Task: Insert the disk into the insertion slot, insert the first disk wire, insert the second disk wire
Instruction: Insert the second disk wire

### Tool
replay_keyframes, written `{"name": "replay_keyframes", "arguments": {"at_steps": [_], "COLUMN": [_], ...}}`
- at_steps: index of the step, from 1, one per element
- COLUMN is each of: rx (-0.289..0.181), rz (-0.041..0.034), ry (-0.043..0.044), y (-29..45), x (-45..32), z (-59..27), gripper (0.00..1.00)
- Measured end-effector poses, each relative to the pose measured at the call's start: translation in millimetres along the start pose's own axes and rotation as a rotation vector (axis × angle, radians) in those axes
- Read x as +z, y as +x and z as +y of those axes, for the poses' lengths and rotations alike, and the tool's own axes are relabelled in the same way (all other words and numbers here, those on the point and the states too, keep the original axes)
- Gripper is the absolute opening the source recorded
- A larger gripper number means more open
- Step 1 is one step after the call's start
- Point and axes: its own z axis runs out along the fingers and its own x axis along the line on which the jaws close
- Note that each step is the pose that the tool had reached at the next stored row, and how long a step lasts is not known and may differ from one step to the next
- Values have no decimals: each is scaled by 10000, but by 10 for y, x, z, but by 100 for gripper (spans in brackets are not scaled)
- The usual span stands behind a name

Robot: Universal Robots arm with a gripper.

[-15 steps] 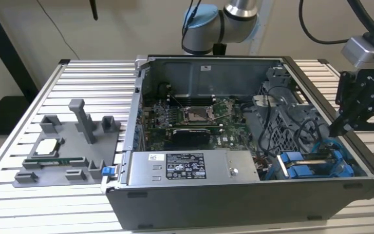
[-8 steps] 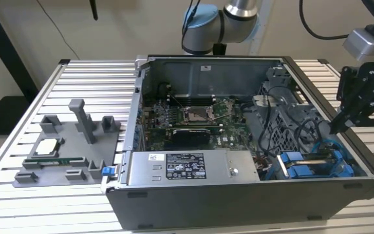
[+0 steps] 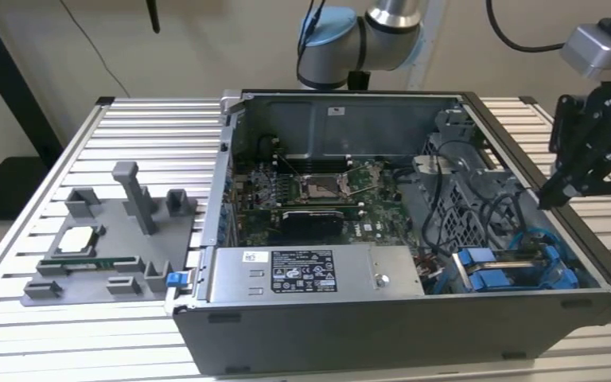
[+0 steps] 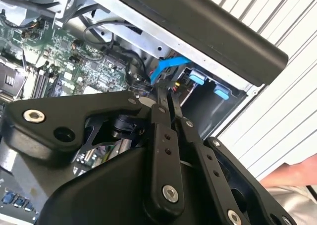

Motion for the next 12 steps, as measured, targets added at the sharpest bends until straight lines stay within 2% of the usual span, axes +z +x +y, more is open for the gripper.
{"name": "replay_keyframes", "arguments": {"at_steps": [4,12], "rx": [0,-1], "rz": [-2,-3], "ry": [1,12], "y": [9,57], "x": [-10,-3], "z": [62,256], "gripper": [0,0]}}
